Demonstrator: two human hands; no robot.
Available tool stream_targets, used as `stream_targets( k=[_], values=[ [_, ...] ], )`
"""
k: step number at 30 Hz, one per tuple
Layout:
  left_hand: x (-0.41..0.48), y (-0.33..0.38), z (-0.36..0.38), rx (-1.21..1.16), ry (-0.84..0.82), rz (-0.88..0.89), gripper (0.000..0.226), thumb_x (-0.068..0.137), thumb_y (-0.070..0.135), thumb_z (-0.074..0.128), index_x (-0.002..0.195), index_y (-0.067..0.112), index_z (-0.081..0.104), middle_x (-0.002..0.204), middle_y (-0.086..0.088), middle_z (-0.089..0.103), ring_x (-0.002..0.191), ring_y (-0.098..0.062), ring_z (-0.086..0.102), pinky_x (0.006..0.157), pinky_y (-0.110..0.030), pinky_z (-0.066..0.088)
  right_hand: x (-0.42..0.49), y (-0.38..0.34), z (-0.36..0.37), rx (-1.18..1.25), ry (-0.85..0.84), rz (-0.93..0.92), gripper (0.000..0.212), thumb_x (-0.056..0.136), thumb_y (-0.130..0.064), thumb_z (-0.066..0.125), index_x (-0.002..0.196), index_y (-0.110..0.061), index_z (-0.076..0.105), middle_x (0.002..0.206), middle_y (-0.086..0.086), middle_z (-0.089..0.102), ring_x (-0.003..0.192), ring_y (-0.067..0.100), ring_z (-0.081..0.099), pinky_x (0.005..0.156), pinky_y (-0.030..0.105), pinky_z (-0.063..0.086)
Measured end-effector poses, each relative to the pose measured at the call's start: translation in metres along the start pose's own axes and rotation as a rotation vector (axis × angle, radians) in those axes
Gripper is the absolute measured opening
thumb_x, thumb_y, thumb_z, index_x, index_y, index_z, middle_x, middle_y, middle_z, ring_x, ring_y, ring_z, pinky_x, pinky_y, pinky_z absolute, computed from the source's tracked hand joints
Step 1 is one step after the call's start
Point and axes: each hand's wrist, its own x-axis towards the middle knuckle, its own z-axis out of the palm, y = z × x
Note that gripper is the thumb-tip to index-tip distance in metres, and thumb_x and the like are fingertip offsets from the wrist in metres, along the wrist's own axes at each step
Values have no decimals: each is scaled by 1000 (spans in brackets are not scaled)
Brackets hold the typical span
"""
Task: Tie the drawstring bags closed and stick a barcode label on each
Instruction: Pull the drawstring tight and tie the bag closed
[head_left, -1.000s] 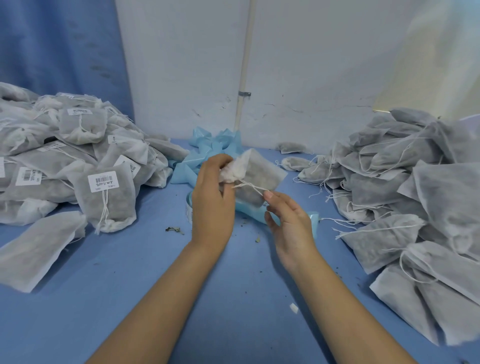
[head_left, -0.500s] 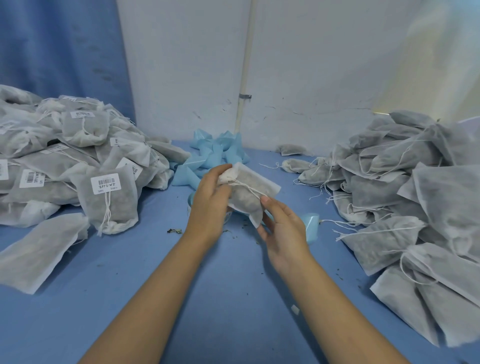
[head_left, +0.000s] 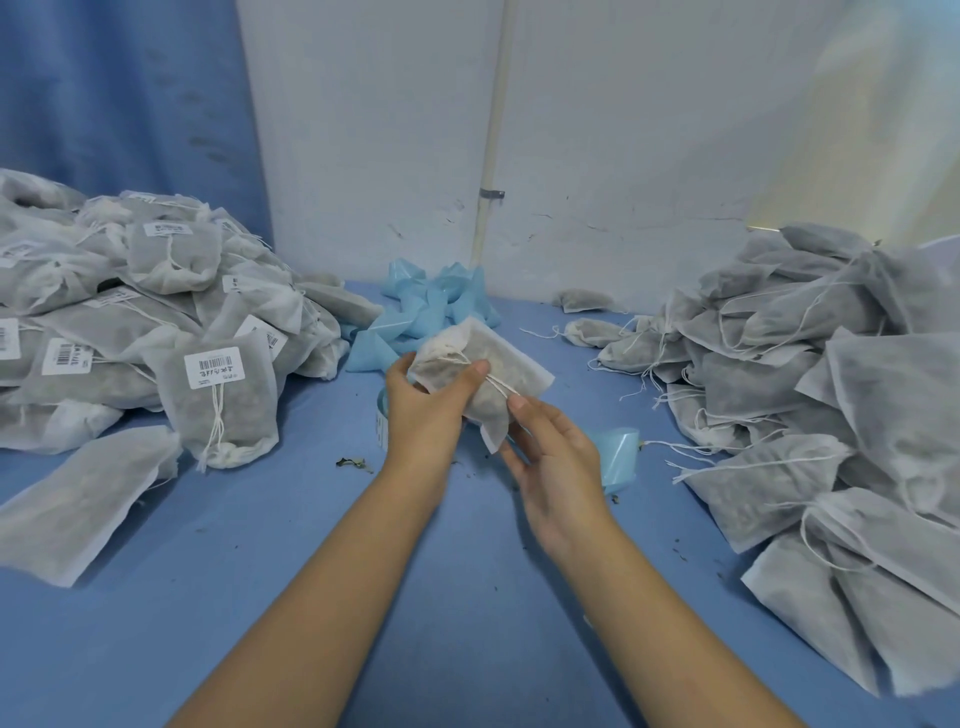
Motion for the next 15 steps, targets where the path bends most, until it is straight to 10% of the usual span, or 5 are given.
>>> stream_targets(
  k=[3,8,12,15],
  values=[
    [0,0,-3,-77,-69,-92,32,85,14,68,115,5,62,106,-12,70,94,-24,66,75,-30,52,0,3,0,26,-14,16,12,86,-3,65,76,-9,63,79,5,71,75,15,68,79,29,58],
    [2,2,-3,-126,-55,-45,32,88,7,63,120,4,59,112,-14,68,102,-28,65,94,-44,51,4,12,-2,-77,-6,43,7,87,-8,65,84,-11,60,81,2,70,77,12,66,68,18,54],
    [8,3,-10,-101,-14,8,27,87,6,65,113,9,61,114,-10,67,106,-24,64,98,-44,49,11,20,-16,-721,24,-263,25,84,-3,64,98,-21,55,102,-3,63,79,1,60,74,12,46],
    [12,6,-17,-82,-34,26,17,88,5,62,101,16,63,107,-8,70,99,-22,67,93,-41,52,13,23,-28,-1150,-314,-475,47,87,-1,54,127,-26,48,114,-17,50,89,-2,55,77,10,43]
  ],
)
